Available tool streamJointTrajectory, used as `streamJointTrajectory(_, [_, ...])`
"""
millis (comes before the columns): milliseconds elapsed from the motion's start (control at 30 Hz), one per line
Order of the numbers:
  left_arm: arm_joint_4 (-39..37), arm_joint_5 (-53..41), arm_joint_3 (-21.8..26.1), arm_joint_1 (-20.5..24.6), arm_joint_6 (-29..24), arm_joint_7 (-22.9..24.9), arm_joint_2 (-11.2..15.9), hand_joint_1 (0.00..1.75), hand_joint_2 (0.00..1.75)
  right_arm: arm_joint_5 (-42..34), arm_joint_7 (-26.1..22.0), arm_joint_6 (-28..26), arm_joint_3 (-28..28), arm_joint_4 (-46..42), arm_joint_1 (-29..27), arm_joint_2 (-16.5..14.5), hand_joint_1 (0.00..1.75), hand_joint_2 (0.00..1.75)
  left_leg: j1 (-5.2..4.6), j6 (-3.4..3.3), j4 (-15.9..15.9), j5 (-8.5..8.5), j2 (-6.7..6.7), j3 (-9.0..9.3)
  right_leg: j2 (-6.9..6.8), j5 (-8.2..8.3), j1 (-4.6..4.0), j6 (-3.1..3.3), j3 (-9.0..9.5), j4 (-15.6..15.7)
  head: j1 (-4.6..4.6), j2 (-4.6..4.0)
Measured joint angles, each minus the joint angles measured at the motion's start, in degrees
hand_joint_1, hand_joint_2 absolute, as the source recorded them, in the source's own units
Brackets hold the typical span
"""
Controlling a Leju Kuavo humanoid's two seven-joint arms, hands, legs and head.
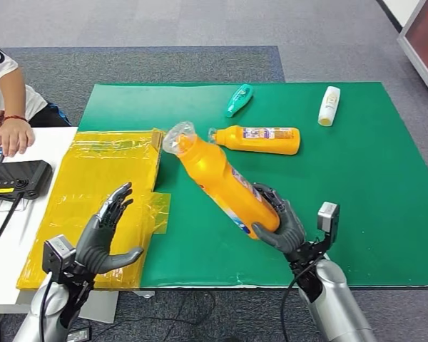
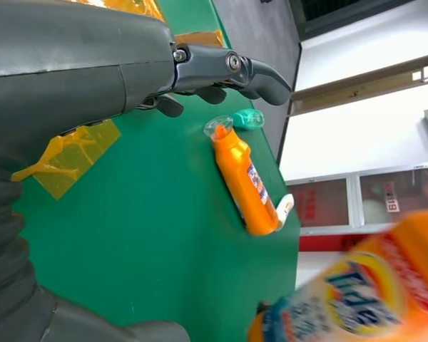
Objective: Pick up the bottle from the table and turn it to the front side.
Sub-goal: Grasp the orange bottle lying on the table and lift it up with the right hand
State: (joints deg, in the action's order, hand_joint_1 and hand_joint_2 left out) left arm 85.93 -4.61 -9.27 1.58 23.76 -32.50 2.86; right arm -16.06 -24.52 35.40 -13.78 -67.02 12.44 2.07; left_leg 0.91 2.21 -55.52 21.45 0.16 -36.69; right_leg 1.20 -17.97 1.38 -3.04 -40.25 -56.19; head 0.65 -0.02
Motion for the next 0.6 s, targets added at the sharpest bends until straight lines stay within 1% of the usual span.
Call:
streamJointTrajectory(133, [0.0,0.2,-0.2,0.0,0.0,0.0,0.0,0.00,1.75,-6.6,0.8,4.5,0.4,-0.8,-0.3,-0.6,1.75,1.75,0.00,0.00,0.0,0.00,0.00,0.00,0.00,0.00,0.00,0.00,0.00,0.0,0.01,0.00])
streamJointTrajectory(233, [-0.1,0.5,-0.4,0.1,0.0,0.0,0.0,0.00,1.75,-8.7,1.4,5.5,0.7,-1.3,-0.4,-1.0,1.75,1.75,0.00,0.00,0.0,0.00,0.00,0.00,0.00,0.00,0.00,0.00,0.00,0.0,0.01,0.00])
streamJointTrajectory(400, [-0.7,2.1,-0.5,0.9,1.1,0.0,0.0,0.00,1.75,-4.5,1.2,2.2,0.6,-1.6,-0.2,-1.3,1.75,1.75,0.00,0.01,0.0,-0.02,0.00,0.00,0.00,0.01,0.00,0.01,0.00,0.0,0.00,0.00])
streamJointTrajectory(533, [-2.3,6.8,-0.5,3.8,5.3,0.2,0.0,0.00,1.75,-0.7,0.1,0.2,0.1,-1.3,1.0,-2.1,1.75,1.75,0.00,0.04,0.0,-0.07,0.00,0.00,0.00,0.05,0.00,0.05,0.00,0.0,0.00,0.00])
streamJointTrajectory(600, [-3.2,10.1,-0.5,5.8,7.8,1.1,0.0,0.00,1.75,1.2,-0.4,-1.0,-0.7,-0.9,1.7,-2.6,1.75,1.75,0.00,0.05,0.0,-0.09,0.00,0.00,0.00,0.07,-0.01,0.06,0.00,0.0,0.00,0.00])
